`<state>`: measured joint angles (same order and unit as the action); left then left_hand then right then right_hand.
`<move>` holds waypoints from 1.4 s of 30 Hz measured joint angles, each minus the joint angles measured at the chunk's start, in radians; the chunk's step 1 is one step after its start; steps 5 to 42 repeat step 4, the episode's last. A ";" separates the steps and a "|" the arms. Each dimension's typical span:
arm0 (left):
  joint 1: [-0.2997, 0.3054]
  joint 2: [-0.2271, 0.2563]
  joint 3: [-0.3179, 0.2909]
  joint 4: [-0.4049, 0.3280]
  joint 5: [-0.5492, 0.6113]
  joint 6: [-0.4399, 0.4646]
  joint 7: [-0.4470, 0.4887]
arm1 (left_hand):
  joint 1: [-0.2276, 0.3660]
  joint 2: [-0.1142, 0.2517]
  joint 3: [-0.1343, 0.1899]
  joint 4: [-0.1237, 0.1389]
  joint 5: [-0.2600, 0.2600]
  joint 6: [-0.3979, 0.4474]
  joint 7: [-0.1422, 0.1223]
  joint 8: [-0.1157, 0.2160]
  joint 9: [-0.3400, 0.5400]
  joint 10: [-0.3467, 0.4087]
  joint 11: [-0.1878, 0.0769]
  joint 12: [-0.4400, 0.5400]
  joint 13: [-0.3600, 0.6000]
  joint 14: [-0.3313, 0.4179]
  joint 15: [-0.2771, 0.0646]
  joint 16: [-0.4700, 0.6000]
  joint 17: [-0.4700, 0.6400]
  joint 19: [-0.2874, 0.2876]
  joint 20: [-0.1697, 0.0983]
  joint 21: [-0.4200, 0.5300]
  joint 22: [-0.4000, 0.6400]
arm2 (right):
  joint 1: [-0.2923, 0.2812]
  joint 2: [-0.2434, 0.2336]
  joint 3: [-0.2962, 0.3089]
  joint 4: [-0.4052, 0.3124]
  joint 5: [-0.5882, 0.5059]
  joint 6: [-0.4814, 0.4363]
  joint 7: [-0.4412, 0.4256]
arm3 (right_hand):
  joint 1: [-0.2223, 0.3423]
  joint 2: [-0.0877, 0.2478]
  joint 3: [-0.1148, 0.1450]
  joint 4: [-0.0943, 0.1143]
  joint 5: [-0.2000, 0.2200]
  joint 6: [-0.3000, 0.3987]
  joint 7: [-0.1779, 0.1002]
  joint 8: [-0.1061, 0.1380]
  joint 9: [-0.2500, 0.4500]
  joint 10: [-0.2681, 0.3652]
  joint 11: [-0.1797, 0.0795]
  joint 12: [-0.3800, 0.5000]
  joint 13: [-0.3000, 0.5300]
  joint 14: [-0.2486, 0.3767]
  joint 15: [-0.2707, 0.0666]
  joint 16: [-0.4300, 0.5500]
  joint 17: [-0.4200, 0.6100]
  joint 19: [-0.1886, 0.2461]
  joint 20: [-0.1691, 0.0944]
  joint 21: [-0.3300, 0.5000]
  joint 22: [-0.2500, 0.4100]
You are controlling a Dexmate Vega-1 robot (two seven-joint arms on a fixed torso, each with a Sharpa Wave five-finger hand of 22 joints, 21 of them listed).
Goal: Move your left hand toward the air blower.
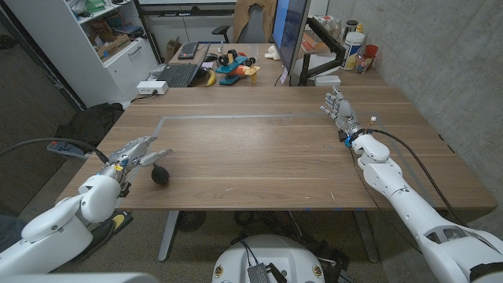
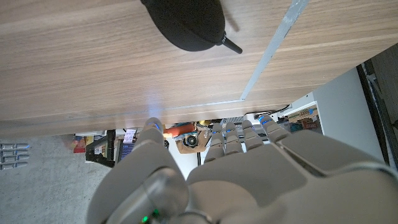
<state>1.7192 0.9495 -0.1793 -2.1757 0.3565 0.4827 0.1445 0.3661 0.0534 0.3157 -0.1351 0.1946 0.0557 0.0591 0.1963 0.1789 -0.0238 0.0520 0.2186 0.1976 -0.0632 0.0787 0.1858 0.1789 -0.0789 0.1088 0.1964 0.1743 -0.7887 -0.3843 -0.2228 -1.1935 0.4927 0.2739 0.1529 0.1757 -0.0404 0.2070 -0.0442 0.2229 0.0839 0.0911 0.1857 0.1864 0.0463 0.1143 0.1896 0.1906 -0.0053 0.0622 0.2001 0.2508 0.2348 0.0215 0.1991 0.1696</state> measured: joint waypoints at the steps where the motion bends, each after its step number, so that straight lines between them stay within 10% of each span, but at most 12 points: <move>1: -0.001 0.002 0.003 0.003 -0.005 -0.001 0.001 | 0.001 -0.001 0.000 0.000 0.000 0.000 0.000 0.000 0.000 0.000 0.000 0.000 0.000 0.000 0.000 0.000 0.000 0.000 0.000 0.000 0.000 | 0.000 0.000 0.000 -0.001 0.000 -0.001 0.000 | 0.000 0.000 -0.001 -0.001 0.000 0.000 0.000 0.000 0.000 0.000 0.000 0.000 0.000 0.000 0.000 0.000 -0.003 0.000 0.000 0.000 0.000; 42: -0.004 0.007 0.010 0.008 -0.012 -0.004 0.003 | 0.001 -0.001 0.000 0.000 0.000 0.000 0.000 0.000 0.000 0.005 -0.005 0.000 0.000 0.000 0.000 0.000 0.000 0.000 0.000 0.000 0.000 | 0.000 0.000 -0.002 -0.002 -0.001 -0.002 -0.001 | 0.000 0.000 -0.001 -0.001 0.000 0.000 0.000 0.000 0.000 0.000 0.000 0.000 0.000 0.000 0.000 0.000 -0.005 0.000 0.000 0.000 0.000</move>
